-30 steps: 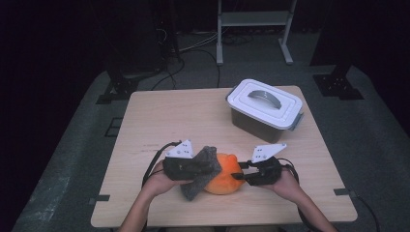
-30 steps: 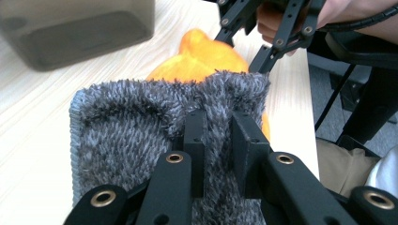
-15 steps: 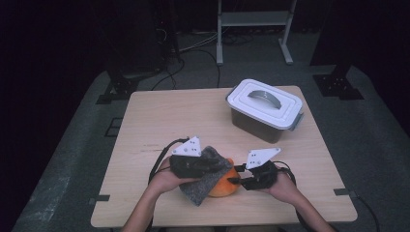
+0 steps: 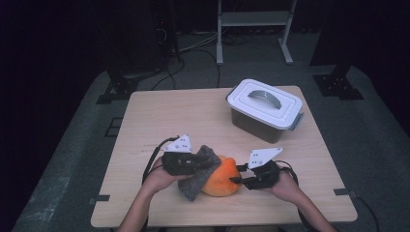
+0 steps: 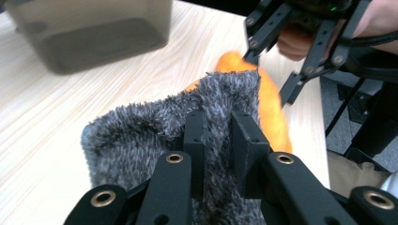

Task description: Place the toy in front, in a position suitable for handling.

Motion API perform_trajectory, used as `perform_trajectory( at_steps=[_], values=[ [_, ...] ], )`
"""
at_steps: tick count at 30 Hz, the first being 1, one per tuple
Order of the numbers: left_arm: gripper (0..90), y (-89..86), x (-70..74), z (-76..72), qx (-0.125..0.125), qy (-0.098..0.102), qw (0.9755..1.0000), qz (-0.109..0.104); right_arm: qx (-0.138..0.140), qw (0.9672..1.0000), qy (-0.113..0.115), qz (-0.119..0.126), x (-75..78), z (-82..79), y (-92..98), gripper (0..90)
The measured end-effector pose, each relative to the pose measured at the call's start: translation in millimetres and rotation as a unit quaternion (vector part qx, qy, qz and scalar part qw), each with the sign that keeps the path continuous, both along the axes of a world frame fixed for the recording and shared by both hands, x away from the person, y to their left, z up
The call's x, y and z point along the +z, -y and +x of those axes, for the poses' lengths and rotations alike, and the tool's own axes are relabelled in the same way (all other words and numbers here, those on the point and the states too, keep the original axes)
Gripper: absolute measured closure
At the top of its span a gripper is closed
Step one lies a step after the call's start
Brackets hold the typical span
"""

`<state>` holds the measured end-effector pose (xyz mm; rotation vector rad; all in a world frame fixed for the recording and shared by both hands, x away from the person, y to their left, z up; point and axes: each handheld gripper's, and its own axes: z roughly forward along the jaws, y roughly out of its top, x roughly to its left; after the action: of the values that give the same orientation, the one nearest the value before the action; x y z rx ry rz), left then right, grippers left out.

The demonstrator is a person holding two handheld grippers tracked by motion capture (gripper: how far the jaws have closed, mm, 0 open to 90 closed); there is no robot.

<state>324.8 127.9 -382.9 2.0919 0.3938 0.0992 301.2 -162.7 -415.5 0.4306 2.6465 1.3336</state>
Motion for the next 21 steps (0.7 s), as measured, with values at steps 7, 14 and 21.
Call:
perform_trajectory(
  at_steps=[7,14,21],
  values=[
    [77.5,-2.5,-1.5,1.2,0.001,-0.005,1.0,-0.001,0.0,1.0,0.002,0.0,-0.5,0.4,-0.2,58.5],
    [77.5,9.7,9.1,-1.6,-0.024,0.004,0.9997,-0.002,0.001,1.0,0.001,-0.001,-1.6,-0.6,1.4,57.7],
    [77.5,12.2,1.5,-3.1,-0.037,-0.012,0.9992,0.0,0.0,0.9997,-0.023,0.006,0.2,1.6,3.3,40.0]
  ],
)
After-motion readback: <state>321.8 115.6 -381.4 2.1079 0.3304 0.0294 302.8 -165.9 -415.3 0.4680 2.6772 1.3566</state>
